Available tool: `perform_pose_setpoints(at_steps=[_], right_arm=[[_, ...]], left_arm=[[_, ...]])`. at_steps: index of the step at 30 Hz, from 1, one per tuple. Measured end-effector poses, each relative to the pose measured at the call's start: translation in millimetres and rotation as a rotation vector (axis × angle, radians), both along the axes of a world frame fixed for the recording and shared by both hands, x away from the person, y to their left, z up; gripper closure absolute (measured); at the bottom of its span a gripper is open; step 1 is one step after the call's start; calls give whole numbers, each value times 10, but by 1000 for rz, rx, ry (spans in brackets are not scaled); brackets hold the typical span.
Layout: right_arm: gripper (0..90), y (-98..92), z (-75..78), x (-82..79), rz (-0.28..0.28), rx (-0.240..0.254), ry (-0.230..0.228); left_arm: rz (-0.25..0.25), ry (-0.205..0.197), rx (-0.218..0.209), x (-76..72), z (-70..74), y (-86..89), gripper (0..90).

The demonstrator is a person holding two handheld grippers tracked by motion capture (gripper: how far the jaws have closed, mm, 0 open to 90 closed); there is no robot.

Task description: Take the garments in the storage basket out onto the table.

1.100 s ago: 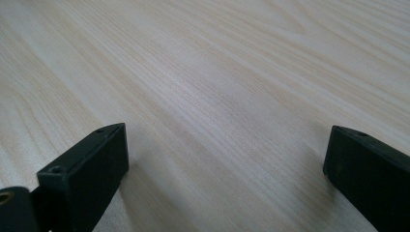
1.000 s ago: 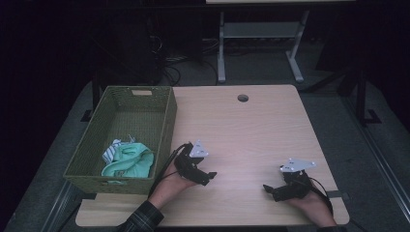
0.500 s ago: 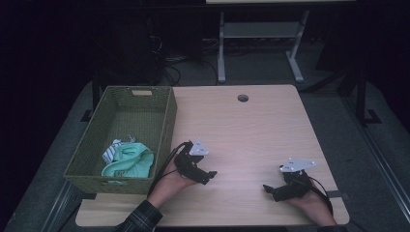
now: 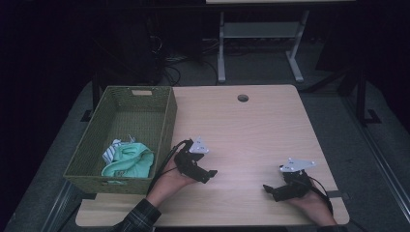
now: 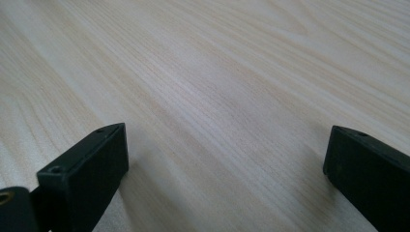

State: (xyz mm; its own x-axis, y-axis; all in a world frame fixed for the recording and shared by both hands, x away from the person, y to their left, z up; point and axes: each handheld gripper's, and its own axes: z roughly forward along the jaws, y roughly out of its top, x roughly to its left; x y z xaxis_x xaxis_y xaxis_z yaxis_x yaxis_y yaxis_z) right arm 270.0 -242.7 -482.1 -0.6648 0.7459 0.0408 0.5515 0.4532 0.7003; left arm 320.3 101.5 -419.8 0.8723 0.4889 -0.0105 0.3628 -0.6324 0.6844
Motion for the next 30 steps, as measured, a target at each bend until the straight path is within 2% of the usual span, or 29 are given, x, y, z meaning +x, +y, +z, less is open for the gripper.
perform_pose_setpoints(at_steps=[13,30], right_arm=[[13,4,-1,-1,-3,2,2],[14,2,0,-1,-2,-2,-1]], left_arm=[[-31,-3,3,54,106,-7,129],[-76,11,-26,104,266,7,130]])
